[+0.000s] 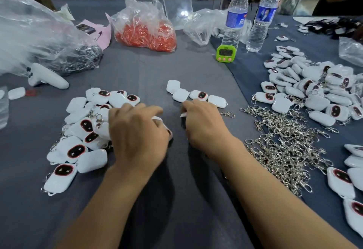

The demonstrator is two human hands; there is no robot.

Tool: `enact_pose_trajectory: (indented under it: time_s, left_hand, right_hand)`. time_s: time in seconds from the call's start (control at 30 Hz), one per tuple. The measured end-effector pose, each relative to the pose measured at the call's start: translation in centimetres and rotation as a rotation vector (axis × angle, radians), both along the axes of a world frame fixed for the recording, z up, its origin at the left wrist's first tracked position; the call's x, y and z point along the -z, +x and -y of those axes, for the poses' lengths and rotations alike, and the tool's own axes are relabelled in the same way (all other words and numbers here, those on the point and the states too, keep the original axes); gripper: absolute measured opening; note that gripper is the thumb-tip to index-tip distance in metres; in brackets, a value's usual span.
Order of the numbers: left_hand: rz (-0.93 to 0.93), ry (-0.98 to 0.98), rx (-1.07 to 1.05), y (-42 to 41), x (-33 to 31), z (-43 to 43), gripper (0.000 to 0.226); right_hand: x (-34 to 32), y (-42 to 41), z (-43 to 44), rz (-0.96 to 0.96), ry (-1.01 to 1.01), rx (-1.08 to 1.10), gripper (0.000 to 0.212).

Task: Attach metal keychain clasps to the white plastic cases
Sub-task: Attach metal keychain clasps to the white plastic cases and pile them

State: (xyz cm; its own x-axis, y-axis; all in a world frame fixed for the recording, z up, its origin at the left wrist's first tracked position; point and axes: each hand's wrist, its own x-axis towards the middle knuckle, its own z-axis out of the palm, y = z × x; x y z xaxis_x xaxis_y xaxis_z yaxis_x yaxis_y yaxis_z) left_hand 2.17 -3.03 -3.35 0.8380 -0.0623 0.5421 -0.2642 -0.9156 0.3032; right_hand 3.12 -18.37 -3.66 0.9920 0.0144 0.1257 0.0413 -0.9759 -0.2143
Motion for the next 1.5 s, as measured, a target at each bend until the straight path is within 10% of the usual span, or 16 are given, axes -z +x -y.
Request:
enact_pose_trajectory:
  time_s: [0.37, 0.7, 0.9, 1.1, 1.5]
  left_hand:
    - [-0.353, -0.024, 0.669, -4.0, 2.7, 5.9, 0.037]
    - [-0.336, -0.296, 0.472, -3.8, 2.9, 5.7, 0.009]
    - [-0.395, -0.798, 0.290, -2.8, 2.6, 5.0, 0.017]
    - [-0.356, -0.847, 0.308, -2.3, 2.4, 4.5, 0.024]
    - [-0.294, -0.442, 0.229, -2.1, 2.6, 3.7, 0.023]
  right_hand:
    - [0.2, -6.5, 6.2, 0.268, 0.519, 0.399, 0.013]
    - [1.1, -5.9, 5.6, 0.255, 0.640, 0.347, 0.013]
    - [0.9, -5.8, 4.4, 0.187, 1.024, 0.279, 0.005]
    - [1.1, -5.8, 3.4, -0.004, 1.281, 0.144, 0.015]
    - [1.6, -5.9, 2.7, 0.112, 0.908, 0.293, 0.017]
